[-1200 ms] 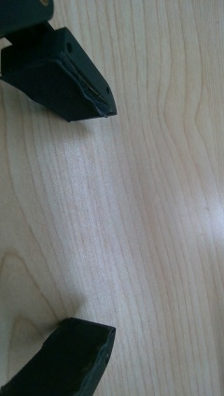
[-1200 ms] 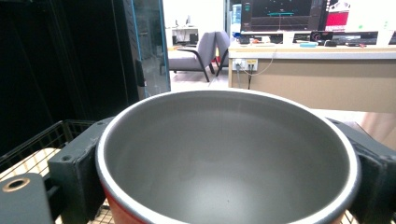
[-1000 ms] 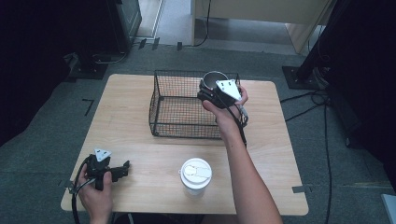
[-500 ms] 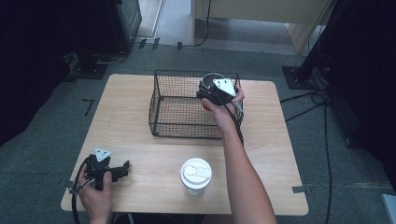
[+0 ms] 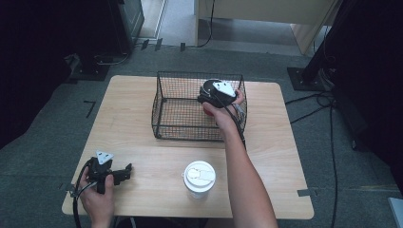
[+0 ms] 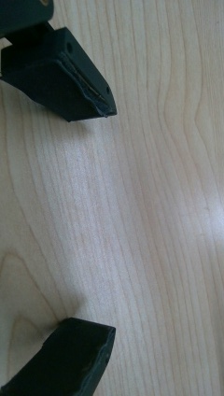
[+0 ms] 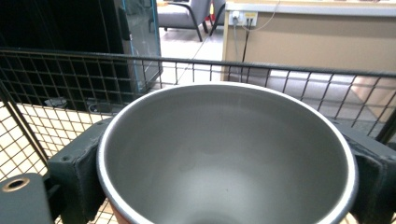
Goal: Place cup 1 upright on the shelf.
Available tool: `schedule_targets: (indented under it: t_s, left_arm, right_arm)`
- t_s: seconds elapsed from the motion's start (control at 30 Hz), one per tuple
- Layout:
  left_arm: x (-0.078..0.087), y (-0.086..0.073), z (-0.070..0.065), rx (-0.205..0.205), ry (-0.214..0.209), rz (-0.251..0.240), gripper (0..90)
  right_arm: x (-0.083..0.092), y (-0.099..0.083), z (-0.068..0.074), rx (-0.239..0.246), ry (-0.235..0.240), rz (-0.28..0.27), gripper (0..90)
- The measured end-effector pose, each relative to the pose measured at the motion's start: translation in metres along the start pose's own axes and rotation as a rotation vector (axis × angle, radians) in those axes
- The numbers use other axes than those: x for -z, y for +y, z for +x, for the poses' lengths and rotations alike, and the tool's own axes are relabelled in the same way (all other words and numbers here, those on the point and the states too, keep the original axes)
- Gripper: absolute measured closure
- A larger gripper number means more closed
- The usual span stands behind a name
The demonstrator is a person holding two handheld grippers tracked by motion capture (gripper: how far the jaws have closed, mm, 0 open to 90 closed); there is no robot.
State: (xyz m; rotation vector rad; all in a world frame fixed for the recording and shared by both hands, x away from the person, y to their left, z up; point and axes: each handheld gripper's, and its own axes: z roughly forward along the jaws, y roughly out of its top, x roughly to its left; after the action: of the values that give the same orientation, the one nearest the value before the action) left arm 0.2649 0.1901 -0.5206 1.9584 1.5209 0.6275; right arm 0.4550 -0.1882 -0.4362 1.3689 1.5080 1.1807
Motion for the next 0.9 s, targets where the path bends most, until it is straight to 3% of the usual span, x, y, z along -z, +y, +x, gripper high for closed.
schedule_targets:
  t_s: [0.37, 0.5, 0.9]
  left_arm:
    - [0.0000, 0.0000, 0.0000, 0.000, 0.000, 0.000, 0.0]
    - [0.0000, 0.0000, 0.0000, 0.001, 0.000, 0.000, 0.0]
    - [0.0000, 0.0000, 0.0000, 0.000, 0.000, 0.000, 0.0]
  right_arm:
    - [-0.0045, -0.0069, 0.0036, 0.020, 0.001, 0.035, 6.4]
    - [-0.0063, -0.0095, 0.0026, 0.018, -0.016, 0.059, 6.2]
    - [-0.0041, -0.0081, -0.0001, -0.008, -0.006, 0.078, 3.8]
